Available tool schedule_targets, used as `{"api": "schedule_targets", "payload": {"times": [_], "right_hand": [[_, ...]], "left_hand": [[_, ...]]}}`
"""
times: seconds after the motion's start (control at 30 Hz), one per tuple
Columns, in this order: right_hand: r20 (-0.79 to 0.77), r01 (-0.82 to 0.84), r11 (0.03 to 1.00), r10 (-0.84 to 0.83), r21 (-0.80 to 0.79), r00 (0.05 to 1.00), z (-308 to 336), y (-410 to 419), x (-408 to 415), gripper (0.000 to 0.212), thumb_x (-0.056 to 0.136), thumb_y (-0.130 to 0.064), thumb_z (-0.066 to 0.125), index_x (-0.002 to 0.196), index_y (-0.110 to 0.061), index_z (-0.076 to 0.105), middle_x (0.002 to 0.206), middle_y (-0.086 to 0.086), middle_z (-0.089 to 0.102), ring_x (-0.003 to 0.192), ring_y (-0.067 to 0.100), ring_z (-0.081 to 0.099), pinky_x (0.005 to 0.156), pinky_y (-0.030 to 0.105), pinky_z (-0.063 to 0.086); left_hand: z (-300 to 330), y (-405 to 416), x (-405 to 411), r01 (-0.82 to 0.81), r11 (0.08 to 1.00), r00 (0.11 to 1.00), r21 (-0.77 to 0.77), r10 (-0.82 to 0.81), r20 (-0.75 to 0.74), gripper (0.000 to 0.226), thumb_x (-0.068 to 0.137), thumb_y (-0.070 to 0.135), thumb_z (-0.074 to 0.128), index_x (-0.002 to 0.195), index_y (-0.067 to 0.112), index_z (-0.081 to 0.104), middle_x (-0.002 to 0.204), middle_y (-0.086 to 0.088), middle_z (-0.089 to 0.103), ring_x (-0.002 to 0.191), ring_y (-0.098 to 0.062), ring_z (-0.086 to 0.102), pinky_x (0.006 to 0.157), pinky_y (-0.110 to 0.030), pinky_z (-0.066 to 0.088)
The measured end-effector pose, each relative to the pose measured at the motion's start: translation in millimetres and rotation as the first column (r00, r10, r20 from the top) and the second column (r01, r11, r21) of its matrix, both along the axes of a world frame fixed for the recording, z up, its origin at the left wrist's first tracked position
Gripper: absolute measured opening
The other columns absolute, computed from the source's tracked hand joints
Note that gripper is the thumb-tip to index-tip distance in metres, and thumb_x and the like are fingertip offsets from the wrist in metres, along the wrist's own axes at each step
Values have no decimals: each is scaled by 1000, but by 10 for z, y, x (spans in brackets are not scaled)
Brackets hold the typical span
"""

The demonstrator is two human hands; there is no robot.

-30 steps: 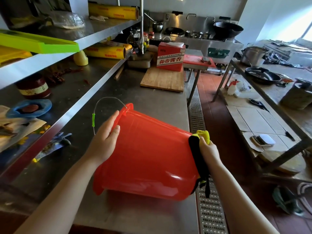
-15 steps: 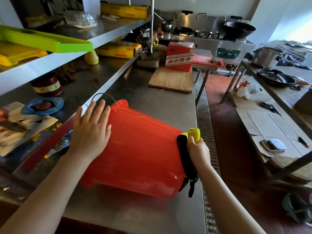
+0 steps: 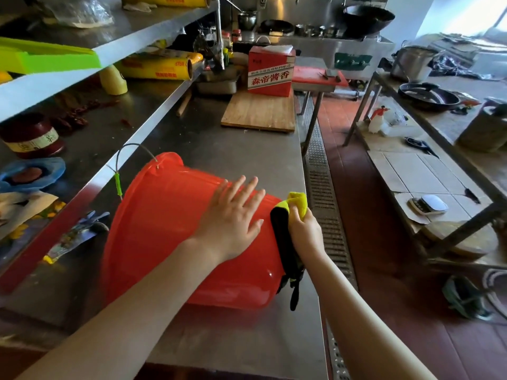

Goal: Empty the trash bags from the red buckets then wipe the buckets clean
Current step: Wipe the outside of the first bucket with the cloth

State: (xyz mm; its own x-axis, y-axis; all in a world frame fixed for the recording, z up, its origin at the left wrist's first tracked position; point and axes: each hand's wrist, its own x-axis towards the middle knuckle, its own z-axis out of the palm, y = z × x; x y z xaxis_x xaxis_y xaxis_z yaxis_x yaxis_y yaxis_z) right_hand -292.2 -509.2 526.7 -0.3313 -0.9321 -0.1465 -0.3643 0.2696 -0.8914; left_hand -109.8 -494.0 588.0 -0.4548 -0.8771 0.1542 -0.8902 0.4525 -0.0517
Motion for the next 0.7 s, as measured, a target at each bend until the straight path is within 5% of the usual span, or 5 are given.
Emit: {"api": "schedule_targets", "payload": {"times": [0.13, 0.3, 0.47, 0.7], "right_hand": [[157, -37, 998, 45, -59, 987, -83, 79, 18, 43, 101, -51, 42, 138, -32, 52, 113, -5, 63, 103, 13, 57, 86, 26, 38], [373, -23, 992, 69, -128, 925, -350, 167, 117, 40, 99, -49, 47, 132, -27, 57, 116, -5, 69, 109, 12, 63, 102, 38, 46], [585, 26, 996, 28, -84, 810, -567, 285, 156, 39, 85, -50, 57, 118, -29, 65, 111, 0, 72, 102, 13, 65, 101, 46, 48], [684, 77, 978, 78, -193, 725, -836, 548, 264, 35, 99, -41, 52, 127, -23, 61, 120, 7, 68, 113, 23, 63, 104, 50, 45]], "left_hand": [[-98, -105, -292, 39, 998, 999, 53, -41, 35, 80, 87, 54, 3, 154, 20, 30, 164, -5, 19, 151, -27, 12, 122, -49, 6], [-163, -180, -559, 29, 993, 999, 111, -34, 40, 86, 76, 47, 3, 154, 23, 30, 161, -3, 27, 149, -23, 21, 122, -46, 9], [-231, -167, -583, 2, 996, 1000, 88, -2, -2, 78, 80, 41, 11, 148, 21, 43, 154, -5, 42, 143, -24, 36, 119, -42, 21], [-281, -338, -616, -64, 994, 998, 87, 62, 23, 77, 86, 42, 11, 148, 11, 42, 154, -10, 40, 144, -24, 36, 118, -38, 23]]}}
